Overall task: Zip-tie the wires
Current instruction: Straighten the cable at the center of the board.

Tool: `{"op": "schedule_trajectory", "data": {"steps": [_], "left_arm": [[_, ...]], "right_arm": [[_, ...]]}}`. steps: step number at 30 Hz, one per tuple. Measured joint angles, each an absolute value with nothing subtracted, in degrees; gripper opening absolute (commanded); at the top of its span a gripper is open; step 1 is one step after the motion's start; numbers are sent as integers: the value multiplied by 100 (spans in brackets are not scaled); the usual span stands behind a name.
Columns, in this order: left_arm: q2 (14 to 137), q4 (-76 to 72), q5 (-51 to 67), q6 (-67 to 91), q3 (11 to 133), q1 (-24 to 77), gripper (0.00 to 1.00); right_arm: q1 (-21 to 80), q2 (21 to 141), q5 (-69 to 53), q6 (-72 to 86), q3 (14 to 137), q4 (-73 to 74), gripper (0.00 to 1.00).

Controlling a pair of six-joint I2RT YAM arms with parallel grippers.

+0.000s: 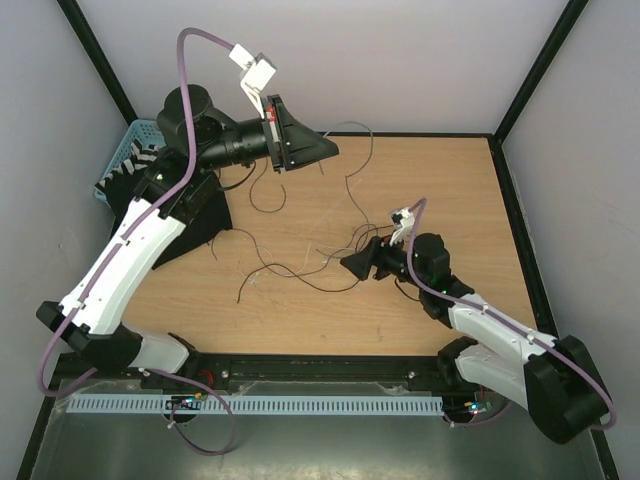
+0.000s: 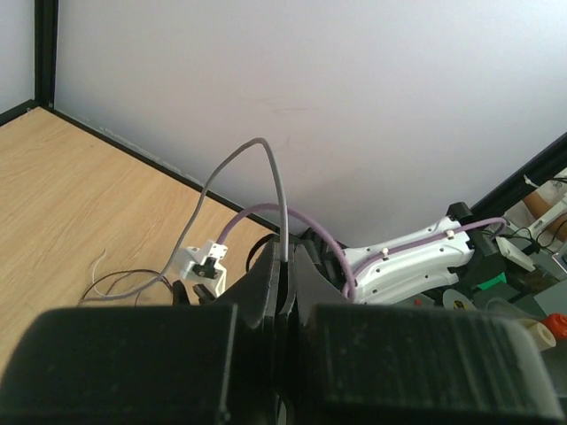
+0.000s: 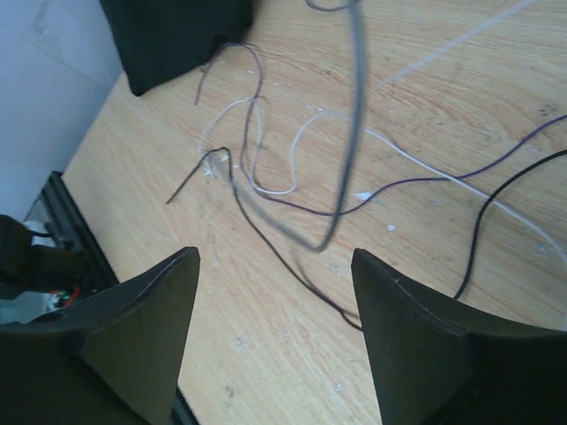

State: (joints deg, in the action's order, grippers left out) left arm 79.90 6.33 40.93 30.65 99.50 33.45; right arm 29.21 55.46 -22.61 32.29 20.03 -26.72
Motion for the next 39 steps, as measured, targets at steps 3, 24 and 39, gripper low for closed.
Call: {"op": "schedule_trajectory", "data": {"steps": [3, 24, 39], "left_arm": [[7955, 642, 4086, 3059, 9950, 3345, 0], [6751, 1256, 3828, 2945, 8726, 1487, 0], [5555, 2193, 3140, 2790, 4842, 244, 0]], "right_arm": [[2928, 5843, -2123, 3094, 2003, -2836, 67], [2718, 5647, -556, 1656, 3382, -939, 0], [2499, 7898, 1584, -196, 6173, 1933, 0]]}}
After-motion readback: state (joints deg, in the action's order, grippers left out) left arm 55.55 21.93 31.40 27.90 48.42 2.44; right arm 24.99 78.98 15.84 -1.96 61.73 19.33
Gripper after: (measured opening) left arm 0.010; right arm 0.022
